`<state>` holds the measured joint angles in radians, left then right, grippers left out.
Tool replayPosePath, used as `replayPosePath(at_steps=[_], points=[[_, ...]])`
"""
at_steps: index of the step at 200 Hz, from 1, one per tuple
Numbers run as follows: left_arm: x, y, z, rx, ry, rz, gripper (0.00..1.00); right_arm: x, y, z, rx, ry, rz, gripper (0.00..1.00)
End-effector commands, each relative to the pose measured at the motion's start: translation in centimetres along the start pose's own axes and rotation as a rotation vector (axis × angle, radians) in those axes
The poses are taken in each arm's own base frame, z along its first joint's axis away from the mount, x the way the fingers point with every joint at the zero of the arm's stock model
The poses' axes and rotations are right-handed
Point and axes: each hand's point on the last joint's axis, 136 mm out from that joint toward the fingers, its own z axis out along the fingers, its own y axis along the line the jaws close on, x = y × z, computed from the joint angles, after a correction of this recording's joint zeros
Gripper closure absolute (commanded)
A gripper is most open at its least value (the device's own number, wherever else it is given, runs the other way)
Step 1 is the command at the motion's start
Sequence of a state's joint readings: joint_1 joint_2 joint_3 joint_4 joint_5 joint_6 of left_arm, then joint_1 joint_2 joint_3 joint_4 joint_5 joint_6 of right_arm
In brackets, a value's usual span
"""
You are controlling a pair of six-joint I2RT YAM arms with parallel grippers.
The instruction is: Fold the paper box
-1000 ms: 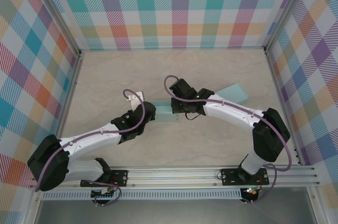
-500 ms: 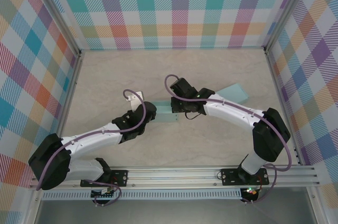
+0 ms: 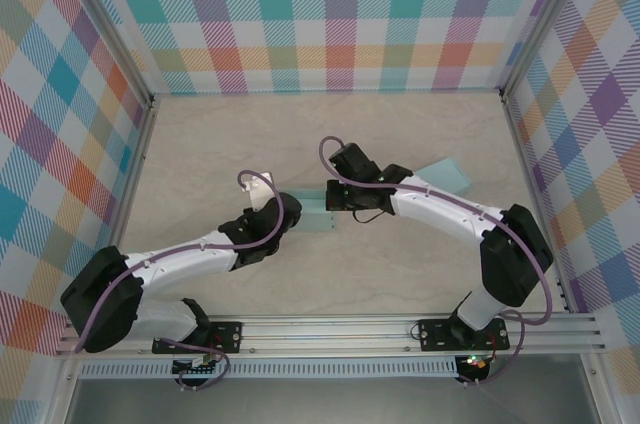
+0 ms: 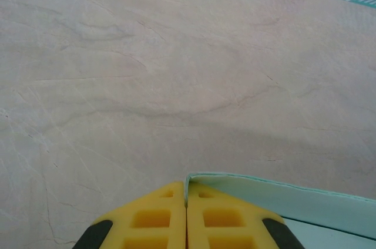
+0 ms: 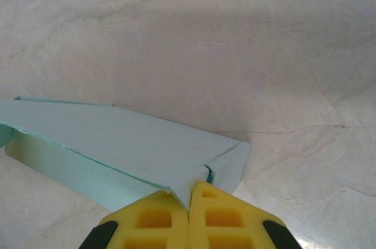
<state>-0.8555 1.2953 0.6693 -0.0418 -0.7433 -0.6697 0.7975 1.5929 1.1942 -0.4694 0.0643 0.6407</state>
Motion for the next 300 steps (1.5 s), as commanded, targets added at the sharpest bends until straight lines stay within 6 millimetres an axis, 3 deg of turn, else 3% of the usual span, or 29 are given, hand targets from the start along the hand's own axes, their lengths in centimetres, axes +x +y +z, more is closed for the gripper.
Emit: replayPosePath(at_steps=[1, 90, 160, 300], points=[[2.8, -0.8, 0.1, 0.028, 0.085, 0.029, 0.93, -1.8, 3.7, -1.9, -0.206, -0.056, 0.020, 1.00], [4.2, 1.6, 0.0, -0.130, 0.006, 0.068, 0.99, -2.6, 2.5, -2.7, -0.219, -0.086, 0.063, 0.99], [4.1, 0.9, -0.5, -0.143, -0.017, 0.072, 0.99, -1.9, 2.6, -1.1, -0.210, -0.046, 0.062, 1.00], [3.0, 0.8, -1.2, -0.137, -0.033, 0.050, 0.99, 3.1, -1.2, 2.6, -0.041, 0.086, 0.042, 1.00]])
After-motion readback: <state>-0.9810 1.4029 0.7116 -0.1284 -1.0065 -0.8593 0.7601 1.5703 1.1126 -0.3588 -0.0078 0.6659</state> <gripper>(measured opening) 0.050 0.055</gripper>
